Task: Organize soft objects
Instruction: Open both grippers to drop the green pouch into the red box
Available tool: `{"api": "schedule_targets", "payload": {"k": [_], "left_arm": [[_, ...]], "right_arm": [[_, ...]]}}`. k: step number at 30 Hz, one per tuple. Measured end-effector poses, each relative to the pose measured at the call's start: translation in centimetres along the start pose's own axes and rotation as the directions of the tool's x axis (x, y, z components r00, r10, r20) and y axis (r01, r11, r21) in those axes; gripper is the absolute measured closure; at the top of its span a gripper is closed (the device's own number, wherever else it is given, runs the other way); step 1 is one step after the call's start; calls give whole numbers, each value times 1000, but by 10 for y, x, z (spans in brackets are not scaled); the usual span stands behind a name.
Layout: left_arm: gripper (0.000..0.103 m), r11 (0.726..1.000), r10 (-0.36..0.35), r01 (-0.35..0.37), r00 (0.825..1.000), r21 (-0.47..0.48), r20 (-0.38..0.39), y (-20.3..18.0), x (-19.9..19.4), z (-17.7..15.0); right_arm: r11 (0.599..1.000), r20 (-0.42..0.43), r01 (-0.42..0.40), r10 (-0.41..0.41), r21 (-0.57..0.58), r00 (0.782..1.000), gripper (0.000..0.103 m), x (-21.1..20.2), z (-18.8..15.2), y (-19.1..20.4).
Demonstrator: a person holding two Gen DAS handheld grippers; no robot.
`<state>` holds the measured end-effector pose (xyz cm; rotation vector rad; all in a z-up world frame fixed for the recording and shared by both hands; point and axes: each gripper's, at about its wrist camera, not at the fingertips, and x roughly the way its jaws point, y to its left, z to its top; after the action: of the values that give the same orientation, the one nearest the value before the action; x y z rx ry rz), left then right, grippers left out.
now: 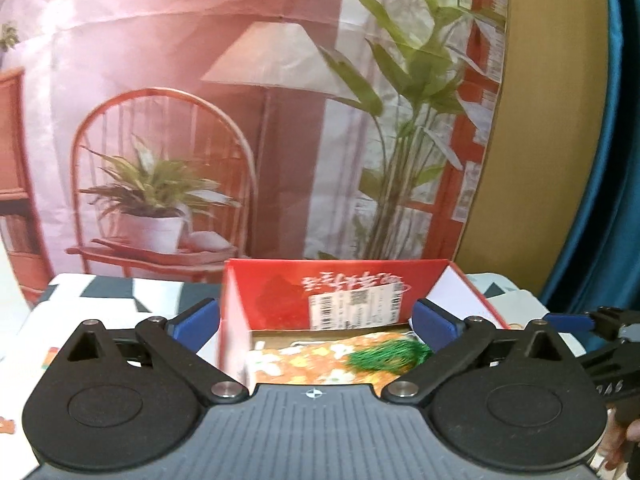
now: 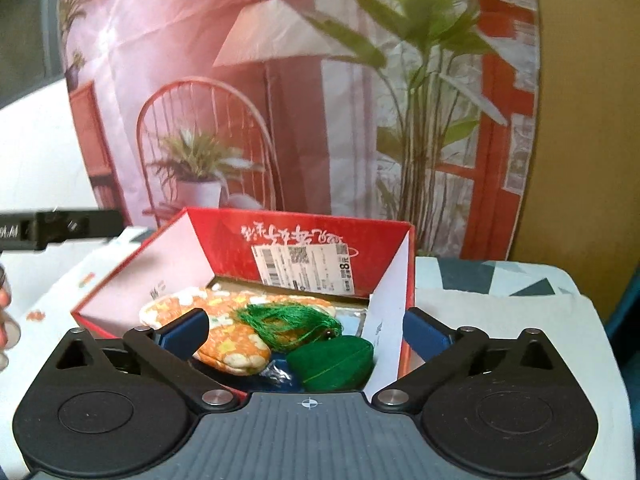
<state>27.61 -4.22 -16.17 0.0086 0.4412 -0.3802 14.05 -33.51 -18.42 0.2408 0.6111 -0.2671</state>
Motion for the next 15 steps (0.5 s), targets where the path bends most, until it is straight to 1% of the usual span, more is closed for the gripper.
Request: {"api": "schedule_targets", "payload": {"k": [3, 7, 11, 15], "left_arm": [[0, 1000, 23, -23, 1000, 8, 15, 7, -17, -6], [0, 998, 54, -54, 998, 18, 11, 17, -38, -19], [0, 997, 68, -68, 998, 22, -11, 27, -54, -33], [0, 997, 72, -71, 997, 12, -6, 39, -70, -46]], "right_arm": [[1000, 14, -8, 8, 13, 1000, 0, -8, -3, 4], [1000, 43, -5, 4, 14, 999, 0, -18, -9, 12], [999, 65, -27, 24, 35, 998, 0, -27, -16, 17], [999, 73, -8, 5, 41, 997, 0, -33, -24, 22]]}}
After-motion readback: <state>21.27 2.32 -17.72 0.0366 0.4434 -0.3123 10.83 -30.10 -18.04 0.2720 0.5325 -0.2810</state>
